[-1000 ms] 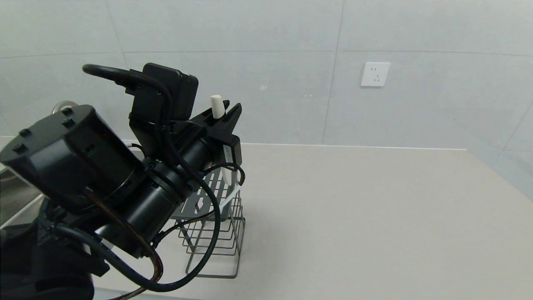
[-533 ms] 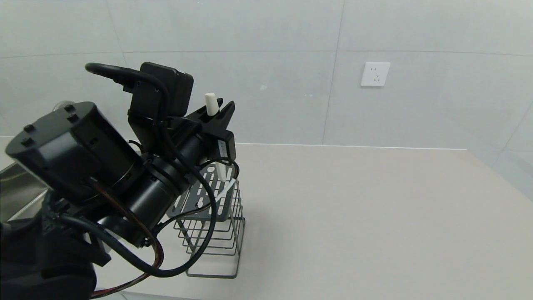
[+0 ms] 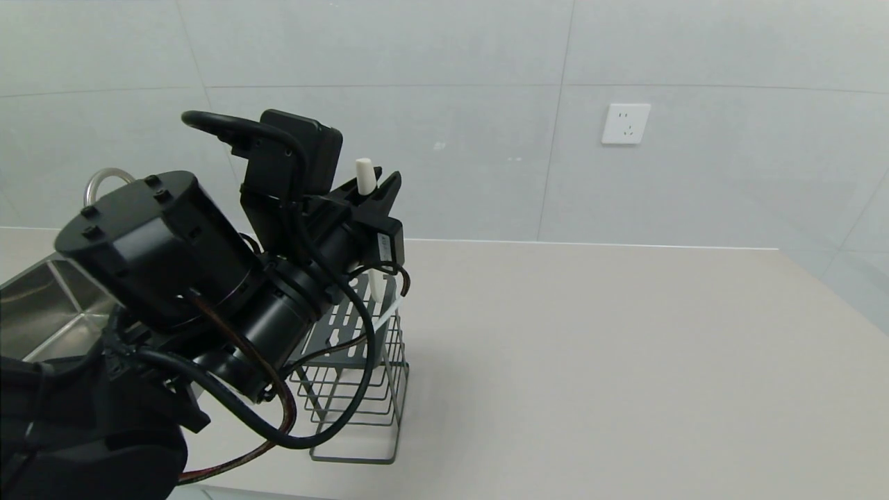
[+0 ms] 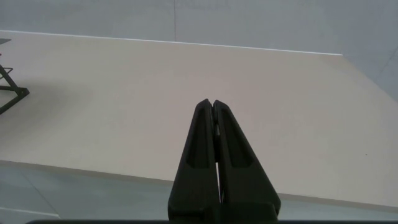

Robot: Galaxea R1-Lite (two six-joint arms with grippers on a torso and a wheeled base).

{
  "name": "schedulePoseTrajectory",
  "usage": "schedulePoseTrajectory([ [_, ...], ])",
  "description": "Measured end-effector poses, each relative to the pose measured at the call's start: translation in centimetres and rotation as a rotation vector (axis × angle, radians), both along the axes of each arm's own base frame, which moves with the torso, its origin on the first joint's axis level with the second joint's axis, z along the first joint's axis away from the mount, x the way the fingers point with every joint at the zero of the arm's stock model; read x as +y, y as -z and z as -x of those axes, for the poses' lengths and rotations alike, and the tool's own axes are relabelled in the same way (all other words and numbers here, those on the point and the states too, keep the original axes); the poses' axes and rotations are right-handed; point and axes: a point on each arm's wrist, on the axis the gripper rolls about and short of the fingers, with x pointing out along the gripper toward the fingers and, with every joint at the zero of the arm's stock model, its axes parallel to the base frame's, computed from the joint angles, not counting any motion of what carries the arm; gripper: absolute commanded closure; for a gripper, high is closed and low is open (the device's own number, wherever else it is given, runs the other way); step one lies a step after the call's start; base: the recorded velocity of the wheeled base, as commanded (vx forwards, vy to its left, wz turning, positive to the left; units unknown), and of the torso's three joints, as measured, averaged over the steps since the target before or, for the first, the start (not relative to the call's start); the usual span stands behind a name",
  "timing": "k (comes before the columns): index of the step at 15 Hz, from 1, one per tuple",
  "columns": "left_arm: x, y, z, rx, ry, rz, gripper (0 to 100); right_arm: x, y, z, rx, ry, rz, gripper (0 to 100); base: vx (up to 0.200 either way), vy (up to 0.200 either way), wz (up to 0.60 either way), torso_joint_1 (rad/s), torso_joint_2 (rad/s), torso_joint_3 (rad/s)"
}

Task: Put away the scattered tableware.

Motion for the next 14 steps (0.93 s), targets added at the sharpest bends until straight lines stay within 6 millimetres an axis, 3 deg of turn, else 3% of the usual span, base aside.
schedulePoseTrajectory([
  [14,-0.3,1.1,-0.3,0.058,0.010,0.022,100,0.0,0.0,0.0,0.001,0.000,-0.003,100,0.000,0.000,0.00,0.000,0.00,0.000],
])
